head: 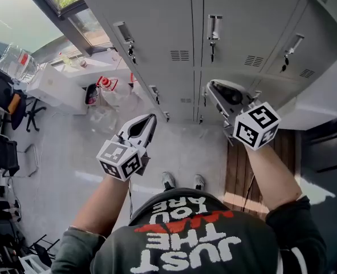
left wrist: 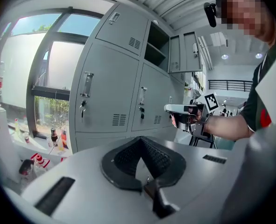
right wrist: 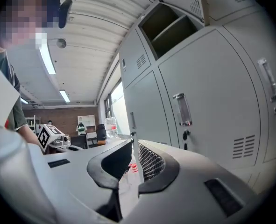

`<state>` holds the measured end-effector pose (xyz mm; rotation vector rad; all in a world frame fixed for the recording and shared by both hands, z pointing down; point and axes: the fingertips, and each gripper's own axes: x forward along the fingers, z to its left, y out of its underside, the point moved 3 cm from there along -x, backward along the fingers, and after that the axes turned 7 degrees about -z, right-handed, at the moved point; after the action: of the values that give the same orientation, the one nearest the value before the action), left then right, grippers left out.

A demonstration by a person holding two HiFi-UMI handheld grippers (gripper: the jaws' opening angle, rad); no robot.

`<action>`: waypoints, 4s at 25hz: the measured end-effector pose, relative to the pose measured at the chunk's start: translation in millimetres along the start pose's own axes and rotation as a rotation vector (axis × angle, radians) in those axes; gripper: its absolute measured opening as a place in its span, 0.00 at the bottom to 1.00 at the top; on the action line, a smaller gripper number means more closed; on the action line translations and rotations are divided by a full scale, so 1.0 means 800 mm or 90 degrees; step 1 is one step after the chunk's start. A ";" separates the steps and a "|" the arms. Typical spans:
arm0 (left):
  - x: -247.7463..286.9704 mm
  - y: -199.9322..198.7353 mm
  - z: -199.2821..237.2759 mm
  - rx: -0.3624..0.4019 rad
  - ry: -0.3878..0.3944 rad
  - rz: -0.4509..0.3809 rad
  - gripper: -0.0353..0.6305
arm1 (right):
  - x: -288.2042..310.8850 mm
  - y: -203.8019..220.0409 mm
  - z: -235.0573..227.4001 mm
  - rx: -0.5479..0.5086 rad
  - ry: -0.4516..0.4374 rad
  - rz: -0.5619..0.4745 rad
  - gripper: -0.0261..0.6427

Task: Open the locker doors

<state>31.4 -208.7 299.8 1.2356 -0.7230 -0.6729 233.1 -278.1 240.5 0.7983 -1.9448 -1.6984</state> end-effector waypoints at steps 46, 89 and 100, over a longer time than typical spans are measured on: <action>-0.065 0.647 0.342 0.006 0.025 0.037 0.06 | 0.260 0.795 -0.005 -0.004 0.069 0.138 0.13; -0.158 0.721 0.394 0.000 0.088 0.007 0.06 | 0.217 0.896 0.084 -0.004 0.229 0.198 0.13; -0.093 0.787 0.436 -0.075 0.007 0.028 0.06 | 0.262 0.986 -0.013 0.033 0.240 0.195 0.15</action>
<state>-249.9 -227.6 966.5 1.1118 -0.6901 -0.6635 -23.5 -362.2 1011.0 0.7331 -1.7491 -1.2238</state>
